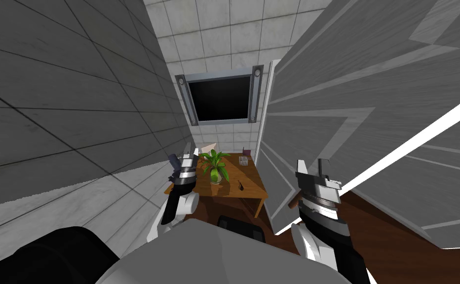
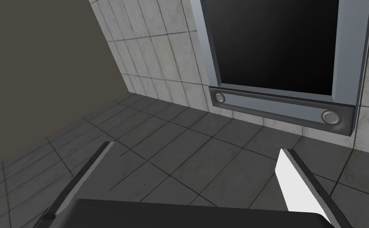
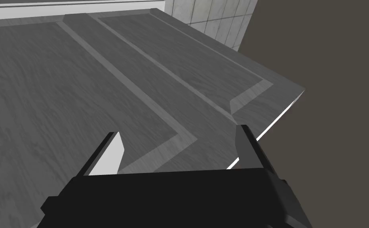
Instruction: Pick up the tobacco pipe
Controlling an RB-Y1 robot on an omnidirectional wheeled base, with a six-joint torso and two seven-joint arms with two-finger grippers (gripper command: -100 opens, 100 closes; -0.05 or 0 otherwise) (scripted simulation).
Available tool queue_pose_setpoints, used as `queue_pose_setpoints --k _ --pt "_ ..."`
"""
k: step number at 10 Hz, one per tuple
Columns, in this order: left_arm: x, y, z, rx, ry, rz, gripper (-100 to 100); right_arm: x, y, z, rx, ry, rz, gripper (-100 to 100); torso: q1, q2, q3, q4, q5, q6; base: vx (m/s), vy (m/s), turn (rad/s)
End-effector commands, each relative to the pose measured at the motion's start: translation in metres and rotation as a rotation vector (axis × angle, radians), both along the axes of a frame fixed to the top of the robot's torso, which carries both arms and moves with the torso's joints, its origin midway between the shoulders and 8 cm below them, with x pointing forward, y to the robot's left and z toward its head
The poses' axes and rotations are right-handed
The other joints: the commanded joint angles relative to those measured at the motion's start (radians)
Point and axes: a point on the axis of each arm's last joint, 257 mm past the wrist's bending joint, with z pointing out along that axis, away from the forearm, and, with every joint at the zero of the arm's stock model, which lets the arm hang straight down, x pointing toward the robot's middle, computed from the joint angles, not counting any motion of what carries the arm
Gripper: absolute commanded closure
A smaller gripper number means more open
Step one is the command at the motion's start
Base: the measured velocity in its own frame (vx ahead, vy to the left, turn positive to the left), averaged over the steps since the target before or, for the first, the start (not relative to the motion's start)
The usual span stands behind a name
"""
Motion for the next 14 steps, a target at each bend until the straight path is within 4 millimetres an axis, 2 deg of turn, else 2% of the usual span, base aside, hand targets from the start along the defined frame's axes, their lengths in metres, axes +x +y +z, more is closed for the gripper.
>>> queue_pose_setpoints --k 1,4,8,11,13,14 --pt "0.000 0.000 0.000 0.000 0.000 0.000 0 0.006 0.006 -0.008 -0.040 0.027 0.021 -100 0.000 0.000 0.000 0.000 0.000 0.000 -0.013 0.010 0.034" --pt "0.000 0.000 0.000 0.000 0.000 0.000 0 0.024 0.019 -0.039 -0.131 0.115 0.063 -100 0.002 0.002 0.001 0.000 0.000 0.000 -0.038 0.036 0.059" --pt "0.000 0.000 0.000 0.000 0.000 0.000 0 0.052 0.035 -0.099 -0.262 0.266 0.104 -100 0.005 0.006 0.003 0.001 0.001 0.000 -0.080 0.073 0.087" --pt "0.000 0.000 0.000 0.000 0.000 0.000 0 0.061 0.037 -0.128 -0.295 0.331 0.111 -100 0.003 0.004 0.002 0.001 0.001 0.000 -0.050 0.048 0.039" --pt "0.000 0.000 0.000 0.000 0.000 0.000 0 0.072 0.043 -0.162 -0.369 0.407 0.126 -100 0.003 0.004 0.002 0.001 0.001 0.000 -0.081 0.073 0.102" --pt "0.000 0.000 0.000 0.000 0.000 0.000 0 0.073 0.040 -0.173 -0.368 0.430 0.125 -100 0.005 0.006 0.003 0.001 0.001 0.000 -0.068 0.077 0.031"
